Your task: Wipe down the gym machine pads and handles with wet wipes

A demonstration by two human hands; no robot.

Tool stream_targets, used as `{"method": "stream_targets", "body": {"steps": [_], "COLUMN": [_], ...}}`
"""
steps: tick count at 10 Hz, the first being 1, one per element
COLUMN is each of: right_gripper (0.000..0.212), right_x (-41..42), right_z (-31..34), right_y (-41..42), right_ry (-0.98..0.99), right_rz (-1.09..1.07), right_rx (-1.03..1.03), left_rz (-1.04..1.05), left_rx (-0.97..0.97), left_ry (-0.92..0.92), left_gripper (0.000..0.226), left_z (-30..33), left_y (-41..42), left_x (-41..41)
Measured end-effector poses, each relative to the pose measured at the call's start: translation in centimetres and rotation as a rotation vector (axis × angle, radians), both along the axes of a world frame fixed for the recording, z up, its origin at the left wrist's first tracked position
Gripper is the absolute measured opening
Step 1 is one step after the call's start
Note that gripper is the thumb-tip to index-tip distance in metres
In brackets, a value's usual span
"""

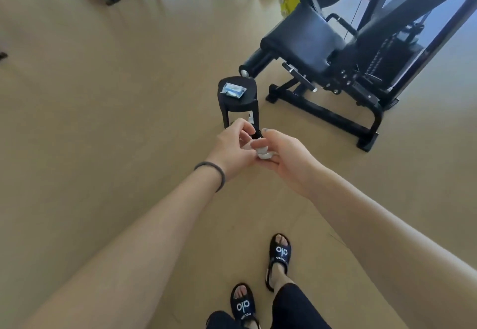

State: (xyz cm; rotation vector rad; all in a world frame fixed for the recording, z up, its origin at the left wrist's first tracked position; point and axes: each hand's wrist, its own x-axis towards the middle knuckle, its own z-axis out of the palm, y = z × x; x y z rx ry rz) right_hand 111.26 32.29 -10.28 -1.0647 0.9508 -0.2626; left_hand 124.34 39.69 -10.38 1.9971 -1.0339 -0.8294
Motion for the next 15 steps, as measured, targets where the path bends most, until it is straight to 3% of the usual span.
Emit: {"method": "stream_targets", "body": {"steps": [2, 3, 4, 6, 9, 11, 12, 13, 15], "right_gripper": [0.024, 0.010, 0.021, 0.022, 0.018, 0.026, 0.044, 0.048, 0.034], "right_x": [6.5, 9.4, 12.5, 19.2, 28.8, 32.3, 33.7, 33.7, 30.0], "right_z": [-2.4, -3.3, -4.5, -7.4, -14.7, -21.0, -24.0, -26.3, -27.9], "right_y": [-9.1, -12.2, -15.0, -19.4, -26.1, -30.7, -33.0, -34.6, -36.7], "right_ry": [0.104, 0.056, 0.084, 0.167, 0.306, 0.383, 0.448, 0.566, 0.568], "right_rz": [0.028, 0.068, 0.071, 0.054, -0.148, -0.175, -0.094, -0.003, -0.037], "right_rx": [0.032, 0.050, 0.047, -0.018, 0.087, 0.190, 0.223, 0.207, 0.255], "left_rz": [0.048, 0.105, 0.104, 0.034, -0.103, -0.039, 0.024, 0.045, 0.137], "left_rx": [0.174, 0.132, 0.140, 0.134, 0.313, 0.391, 0.400, 0.441, 0.457], "left_ry": [0.003, -0.053, -0.051, 0.049, 0.083, 0.214, 0.244, 0.254, 0.278], "left_gripper": [0.038, 0.024, 0.024, 0.020, 0.058, 0.060, 0.056, 0.048, 0.046], "left_z": [-2.2, -3.8, -5.5, -8.5, -14.2, -18.9, -22.1, -24.8, -25.1], "left_y": [-8.5, -12.4, -15.1, -20.1, -27.3, -31.1, -32.9, -34.1, -34.7], "left_x": [5.0, 7.7, 10.5, 17.5, 29.1, 32.0, 32.1, 31.9, 32.3]}}
